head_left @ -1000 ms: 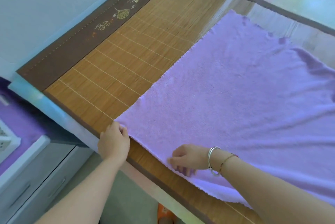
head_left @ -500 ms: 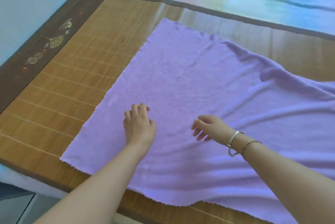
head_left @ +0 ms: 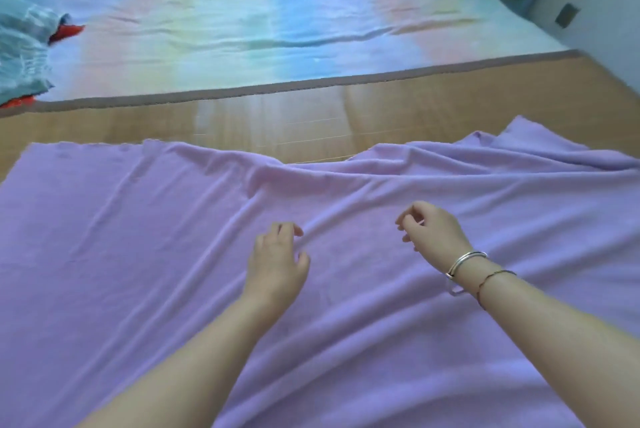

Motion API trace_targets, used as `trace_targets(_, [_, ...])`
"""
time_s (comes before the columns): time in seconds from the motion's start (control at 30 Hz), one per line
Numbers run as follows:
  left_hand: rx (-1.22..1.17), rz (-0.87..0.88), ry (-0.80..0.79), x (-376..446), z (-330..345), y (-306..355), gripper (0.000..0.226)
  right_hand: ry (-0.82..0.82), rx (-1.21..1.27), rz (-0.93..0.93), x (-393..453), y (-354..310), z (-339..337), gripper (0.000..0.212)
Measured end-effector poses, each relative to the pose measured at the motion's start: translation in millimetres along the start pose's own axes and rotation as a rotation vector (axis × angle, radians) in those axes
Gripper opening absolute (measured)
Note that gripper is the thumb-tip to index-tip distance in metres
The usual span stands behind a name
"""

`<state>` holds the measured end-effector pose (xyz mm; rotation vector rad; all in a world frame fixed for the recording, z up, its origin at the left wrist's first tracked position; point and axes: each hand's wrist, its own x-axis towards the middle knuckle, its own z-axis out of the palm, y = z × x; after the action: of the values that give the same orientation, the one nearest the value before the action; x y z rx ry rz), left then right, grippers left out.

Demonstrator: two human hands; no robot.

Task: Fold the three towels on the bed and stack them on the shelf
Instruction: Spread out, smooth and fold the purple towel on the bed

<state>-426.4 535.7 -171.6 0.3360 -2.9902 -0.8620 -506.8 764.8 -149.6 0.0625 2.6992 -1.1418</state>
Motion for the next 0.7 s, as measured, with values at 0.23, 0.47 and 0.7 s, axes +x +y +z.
trace_targets(0.23, [-0.055, 0.083, -0.059, 72, 105, 189, 0.032, 0.088, -0.107, 0.086, 51, 144, -155, 0.019])
trace_targets(0.47, [-0.029, 0.110, -0.065, 131, 166, 290, 0.037, 0.228, -0.120, 0.025, 125, 215, -240, 0.018])
trace_targets(0.7, [-0.044, 0.056, -0.114, 208, 202, 324, 0.041, 0.243, -0.050, 0.005, 214, 228, -258, 0.031])
